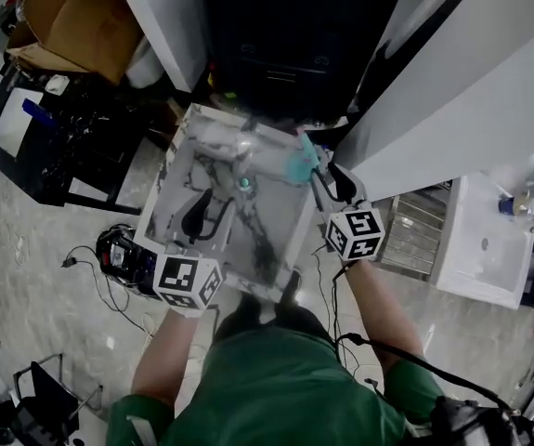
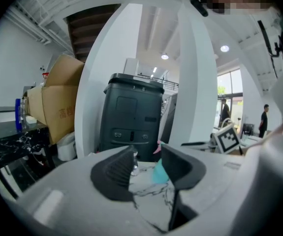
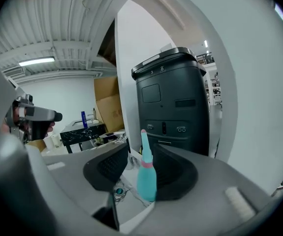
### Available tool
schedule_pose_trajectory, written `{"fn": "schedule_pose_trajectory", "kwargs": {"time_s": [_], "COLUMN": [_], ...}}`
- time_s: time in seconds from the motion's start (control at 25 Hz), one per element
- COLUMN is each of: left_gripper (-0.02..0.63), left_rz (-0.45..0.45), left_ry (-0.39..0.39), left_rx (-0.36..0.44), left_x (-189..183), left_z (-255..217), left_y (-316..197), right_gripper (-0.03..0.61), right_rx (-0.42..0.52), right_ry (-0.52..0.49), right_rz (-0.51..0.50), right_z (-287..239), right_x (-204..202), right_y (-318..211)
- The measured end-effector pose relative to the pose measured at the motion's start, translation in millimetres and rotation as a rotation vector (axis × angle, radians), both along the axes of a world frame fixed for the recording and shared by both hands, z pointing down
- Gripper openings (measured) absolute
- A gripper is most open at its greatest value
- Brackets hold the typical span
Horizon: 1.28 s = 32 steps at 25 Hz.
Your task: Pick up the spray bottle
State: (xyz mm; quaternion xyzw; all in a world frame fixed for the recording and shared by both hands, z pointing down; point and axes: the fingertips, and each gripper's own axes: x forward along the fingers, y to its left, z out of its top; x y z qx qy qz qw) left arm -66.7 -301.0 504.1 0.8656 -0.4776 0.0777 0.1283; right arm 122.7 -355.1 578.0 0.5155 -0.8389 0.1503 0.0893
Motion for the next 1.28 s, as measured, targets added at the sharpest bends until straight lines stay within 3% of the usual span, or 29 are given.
{"fn": "schedule_pose_trajectory", "kwargs": {"time_s": [0.44, 1.08, 1.2, 1.28], "left_gripper": [0.175, 0.175, 0.173, 0.173], "left_rz": [-0.032, -0.067, -0.065, -0.064], "left_ry": [-0.005, 0.01, 0.014, 0.014], "left_rx": [-0.064, -0.094, -0.092, -0.089], "left_x": [-2, -26, -27, -27], "left_z": [28, 40, 38, 36], "left_y": [-6, -4, 1, 3], "right_gripper": [0.16, 0.158, 0.098, 0.095], "right_rx": [-0.04, -0.01, -0.015, -0.015], "right_ry": [0.042, 0.114, 0.128, 0.135], "right_rz": [-0.029, -0.04, -0.031, -0.029], "right_z": [43, 43, 43, 42], "right_x": [-6, -25, -23, -22], "right_y": [-38, -58, -56, -56]}}
